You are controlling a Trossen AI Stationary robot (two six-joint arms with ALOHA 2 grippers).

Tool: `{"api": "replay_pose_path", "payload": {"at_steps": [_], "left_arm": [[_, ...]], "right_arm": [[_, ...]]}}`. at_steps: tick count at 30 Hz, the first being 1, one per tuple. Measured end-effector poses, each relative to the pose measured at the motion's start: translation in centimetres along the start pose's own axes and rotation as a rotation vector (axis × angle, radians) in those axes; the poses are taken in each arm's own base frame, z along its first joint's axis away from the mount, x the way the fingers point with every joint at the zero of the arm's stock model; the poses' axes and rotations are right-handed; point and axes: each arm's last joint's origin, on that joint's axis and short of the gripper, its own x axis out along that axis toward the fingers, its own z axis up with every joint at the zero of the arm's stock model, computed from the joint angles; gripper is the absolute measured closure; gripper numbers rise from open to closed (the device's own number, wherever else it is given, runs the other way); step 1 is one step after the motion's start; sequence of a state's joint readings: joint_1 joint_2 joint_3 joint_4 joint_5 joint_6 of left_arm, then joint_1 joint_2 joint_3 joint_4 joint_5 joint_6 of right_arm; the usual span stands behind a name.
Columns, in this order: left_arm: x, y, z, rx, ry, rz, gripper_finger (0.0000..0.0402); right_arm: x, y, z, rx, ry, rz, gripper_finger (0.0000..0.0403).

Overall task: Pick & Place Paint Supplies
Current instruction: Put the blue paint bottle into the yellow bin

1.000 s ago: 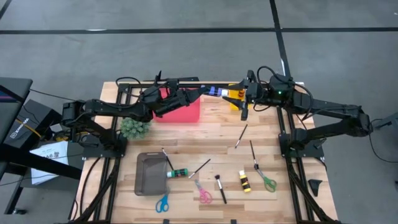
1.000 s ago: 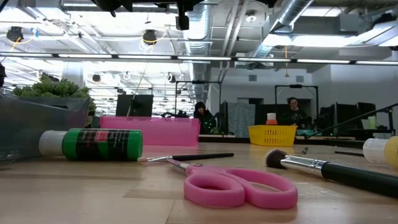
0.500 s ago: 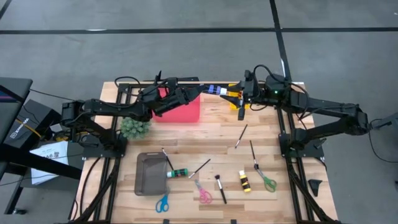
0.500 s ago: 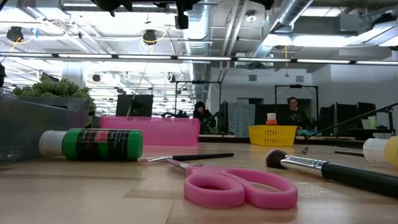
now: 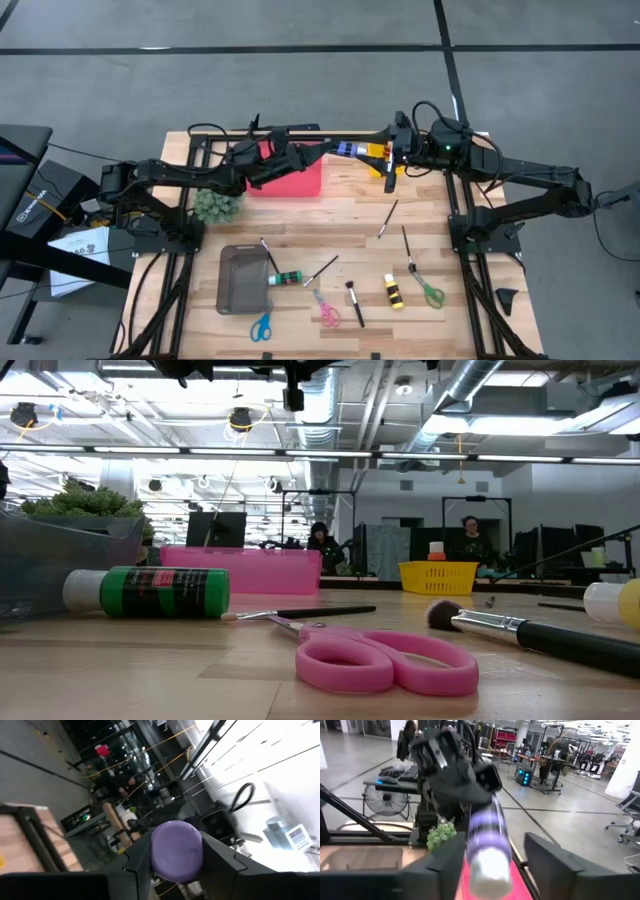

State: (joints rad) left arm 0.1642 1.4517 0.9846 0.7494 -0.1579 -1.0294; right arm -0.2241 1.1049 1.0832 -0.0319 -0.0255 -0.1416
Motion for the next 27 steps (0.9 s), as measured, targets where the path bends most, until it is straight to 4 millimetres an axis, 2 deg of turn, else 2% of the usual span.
{"api": "replay_pose_path", "payload": {"at_steps": [2, 4, 11, 16, 24, 27], "left_arm": [[-0.02, -0.14, 0.08, -0.002, -0.007, -0.012, 0.0276], [-0.03, -0.24, 0.15, -0.003, -0.011, -0.017, 0.0276], [-0.05, -0.3, 0.05, -0.006, -0.01, -0.018, 0.0276], [-0.07, -0.36, -0.04, -0.008, -0.011, -0.018, 0.028], [-0.08, -0.39, 0.0, -0.009, -0.014, -0.02, 0.0276], [-0.08, -0.39, 0.01, -0.008, -0.014, -0.019, 0.0276]], "right_arm": [[0.07, 0.01, -0.06, 0.011, 0.004, 0.0, 0.0155], [0.07, 0.01, -0.06, 0.011, 0.003, 0.0, 0.0143], [0.05, 0.01, -0.13, 0.012, 0.011, 0.001, 0.0153], [0.05, 0.01, -0.17, 0.012, 0.014, 0.002, 0.019], [0.06, 0.06, -0.29, 0.012, 0.024, 0.007, 0.0293], [0.05, 0.08, -0.28, 0.012, 0.024, 0.008, 0.0296]]}}
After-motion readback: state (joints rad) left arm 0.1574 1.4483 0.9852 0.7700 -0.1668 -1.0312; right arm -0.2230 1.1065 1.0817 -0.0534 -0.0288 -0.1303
